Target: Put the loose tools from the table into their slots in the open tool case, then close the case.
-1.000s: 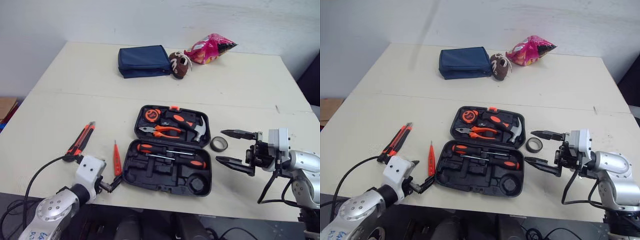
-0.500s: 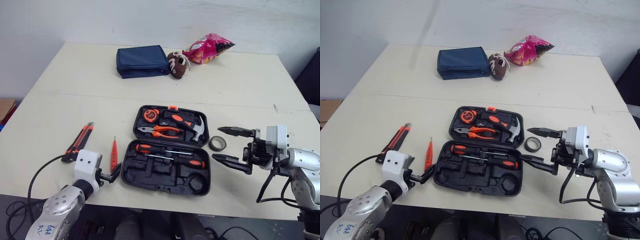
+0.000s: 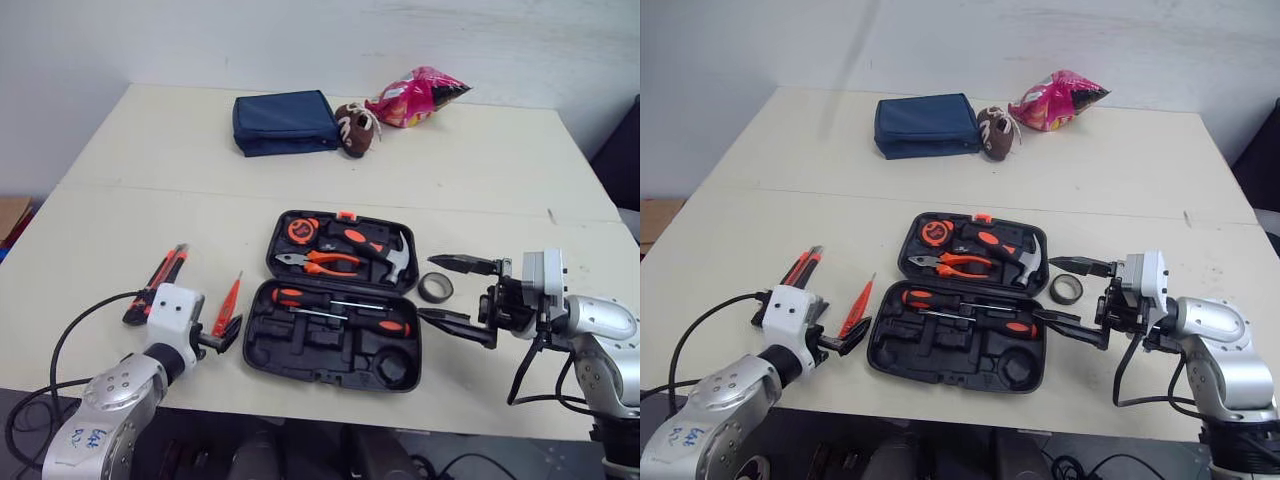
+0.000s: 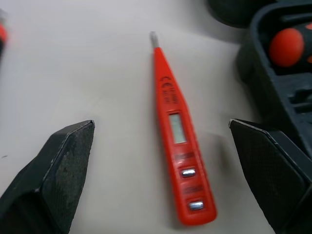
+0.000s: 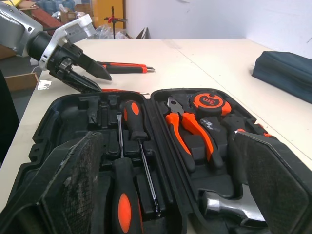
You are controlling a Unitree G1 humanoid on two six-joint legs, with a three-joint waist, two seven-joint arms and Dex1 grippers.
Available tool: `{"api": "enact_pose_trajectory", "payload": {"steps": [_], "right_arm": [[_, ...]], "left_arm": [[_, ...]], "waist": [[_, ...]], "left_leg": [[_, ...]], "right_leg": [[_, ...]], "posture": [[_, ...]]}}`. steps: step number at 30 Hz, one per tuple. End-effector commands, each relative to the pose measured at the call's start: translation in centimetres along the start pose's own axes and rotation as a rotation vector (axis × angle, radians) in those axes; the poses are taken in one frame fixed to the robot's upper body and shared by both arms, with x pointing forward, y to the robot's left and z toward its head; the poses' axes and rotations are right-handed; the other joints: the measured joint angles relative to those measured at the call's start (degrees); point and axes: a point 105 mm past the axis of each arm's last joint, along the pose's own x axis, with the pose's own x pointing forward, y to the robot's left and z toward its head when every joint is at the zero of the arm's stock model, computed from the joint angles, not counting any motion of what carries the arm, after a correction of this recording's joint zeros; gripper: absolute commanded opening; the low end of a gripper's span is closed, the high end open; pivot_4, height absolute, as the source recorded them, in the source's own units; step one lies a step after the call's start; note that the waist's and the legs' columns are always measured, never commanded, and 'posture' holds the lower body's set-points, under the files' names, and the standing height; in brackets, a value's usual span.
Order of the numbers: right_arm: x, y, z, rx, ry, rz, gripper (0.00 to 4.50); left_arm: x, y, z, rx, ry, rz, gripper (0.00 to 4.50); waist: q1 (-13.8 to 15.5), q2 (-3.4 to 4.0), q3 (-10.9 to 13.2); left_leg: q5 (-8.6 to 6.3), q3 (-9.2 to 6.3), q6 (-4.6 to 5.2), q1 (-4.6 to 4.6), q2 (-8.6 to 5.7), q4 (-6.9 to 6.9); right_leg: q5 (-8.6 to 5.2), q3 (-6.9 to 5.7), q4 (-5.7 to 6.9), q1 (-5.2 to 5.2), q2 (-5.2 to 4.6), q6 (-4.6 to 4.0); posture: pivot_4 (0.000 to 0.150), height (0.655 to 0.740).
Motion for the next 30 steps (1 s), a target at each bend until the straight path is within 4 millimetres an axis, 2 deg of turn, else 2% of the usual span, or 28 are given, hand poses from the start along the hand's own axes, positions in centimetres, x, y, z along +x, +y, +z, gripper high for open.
{"api": "enact_pose_trajectory", "payload": {"steps": [1, 9, 21, 24, 27, 30], "right_arm": [[0.3, 0.4, 1.1, -0.035, -0.044, 0.031, 4.45], [1.5, 2.5, 2.6, -0.076, -0.163, 0.177, 4.45], [1.3, 2.8, 2.0, -0.082, -0.152, 0.191, 4.45], [1.0, 2.7, 1.6, -0.085, -0.147, 0.179, 4.50], [0.8, 2.6, 1.1, -0.086, -0.143, 0.172, 4.50], [0.6, 2.6, 1.0, -0.088, -0.142, 0.162, 4.50]], "left_arm": [[-0.2, 0.1, 0.4, 0.006, 0.010, 0.040, 4.50], [1.5, -0.2, -0.1, -0.047, 0.095, 0.054, 4.50], [2.3, -0.3, -1.2, -0.104, 0.190, 0.034, 4.50], [2.4, -0.5, -2.2, -0.146, 0.225, 0.022, 3.65], [2.4, -0.9, -3.0, -0.138, 0.258, 0.004, 2.33], [2.3, -0.7, -2.7, -0.143, 0.251, 0.002, 1.12]], "waist": [[-0.03, 0.00, 0.00], [0.27, 0.00, 0.00], [1.24, 0.12, -0.07], [1.22, 0.14, -0.08], [1.20, 0.21, -0.10], [1.26, 0.36, -0.19]], "left_leg": [[0.00, 0.00, 0.00, 0.00, 0.00, 0.00], [0.02, -0.02, -0.03, 0.02, 0.00, 0.03], [0.05, -0.02, -0.07, 0.13, -0.01, 0.04], [0.06, 0.00, -0.07, 0.31, -0.01, -0.01], [0.01, 0.00, -0.07, 0.85, -0.01, -0.16], [-0.06, 0.02, 0.00, 0.94, -0.05, -0.17]], "right_leg": [[0.00, 0.00, 0.00, 0.00, 0.00, 0.00], [0.00, -0.01, 0.06, 0.00, 0.02, 0.01], [0.00, -0.01, 0.12, 0.07, 0.00, 0.01], [0.00, 0.00, 0.10, 0.23, 0.00, 0.00], [0.00, -0.01, -0.13, 0.79, 0.01, 0.00], [0.00, 0.00, -0.23, 0.95, -0.06, 0.00]], "posture": [[0.150, 0.7400], [0.150, 0.7400], [0.150, 0.7400], [0.150, 0.7400], [0.150, 0.7400], [0.150, 0.7400]]}}
